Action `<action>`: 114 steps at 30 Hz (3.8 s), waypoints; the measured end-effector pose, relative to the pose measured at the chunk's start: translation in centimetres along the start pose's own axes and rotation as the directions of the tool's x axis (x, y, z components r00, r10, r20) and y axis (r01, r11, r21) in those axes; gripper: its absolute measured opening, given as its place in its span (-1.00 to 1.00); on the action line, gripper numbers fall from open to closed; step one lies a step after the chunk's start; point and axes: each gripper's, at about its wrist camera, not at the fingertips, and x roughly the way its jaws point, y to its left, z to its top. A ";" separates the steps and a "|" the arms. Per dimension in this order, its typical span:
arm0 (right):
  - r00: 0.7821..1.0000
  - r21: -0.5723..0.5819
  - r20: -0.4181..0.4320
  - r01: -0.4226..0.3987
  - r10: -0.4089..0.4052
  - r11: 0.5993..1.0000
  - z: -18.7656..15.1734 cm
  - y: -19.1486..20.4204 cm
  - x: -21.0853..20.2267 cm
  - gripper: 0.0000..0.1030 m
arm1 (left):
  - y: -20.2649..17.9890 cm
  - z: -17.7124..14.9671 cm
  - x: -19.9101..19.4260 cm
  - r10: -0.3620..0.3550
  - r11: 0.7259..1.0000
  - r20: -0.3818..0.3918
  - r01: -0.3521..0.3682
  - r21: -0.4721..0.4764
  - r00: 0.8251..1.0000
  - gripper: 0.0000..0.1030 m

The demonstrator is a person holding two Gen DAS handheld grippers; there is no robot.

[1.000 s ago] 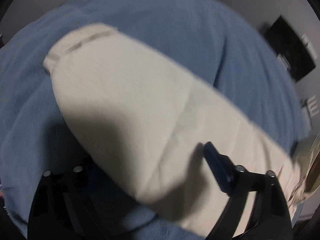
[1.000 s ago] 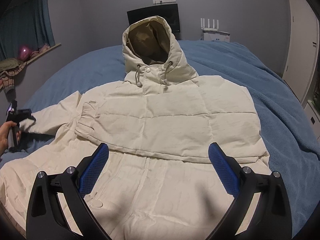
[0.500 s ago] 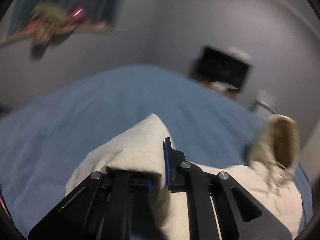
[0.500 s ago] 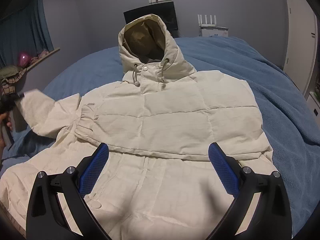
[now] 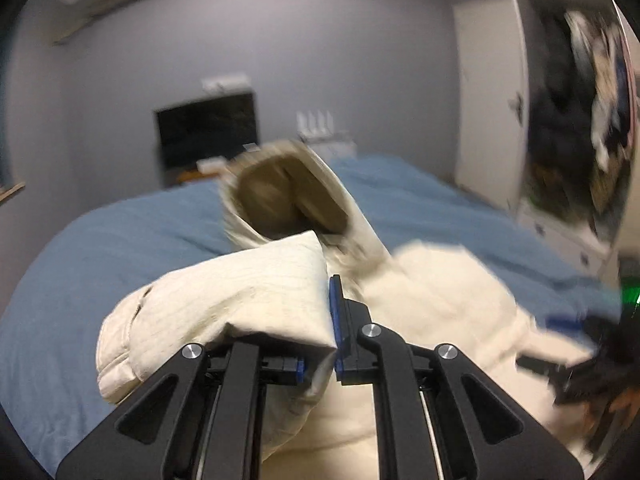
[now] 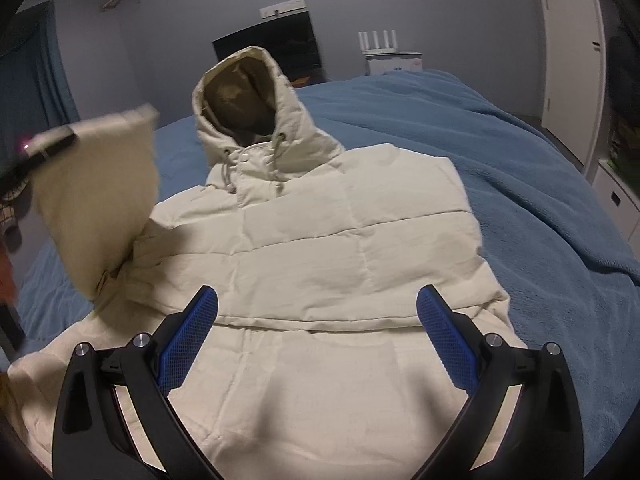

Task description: Fold large clothes

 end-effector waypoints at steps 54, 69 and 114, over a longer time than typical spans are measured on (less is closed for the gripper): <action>0.993 -0.262 0.070 0.108 -0.092 0.959 3.9 7.5 3.0 -0.55 | 14.3 -10.4 6.2 0.130 0.942 -0.454 -0.252 -0.220 0.882 0.81; 0.976 0.285 -0.088 -0.166 0.198 0.944 2.5 -3.7 8.0 -0.32 | 12.7 -10.5 7.0 0.142 0.963 -0.463 -0.229 -0.139 0.875 0.81; 0.987 -0.334 -0.152 -0.003 -0.050 0.943 2.4 -1.1 13.1 0.19 | 6.6 -8.9 13.4 -0.023 0.999 -0.435 0.010 -0.031 0.900 0.87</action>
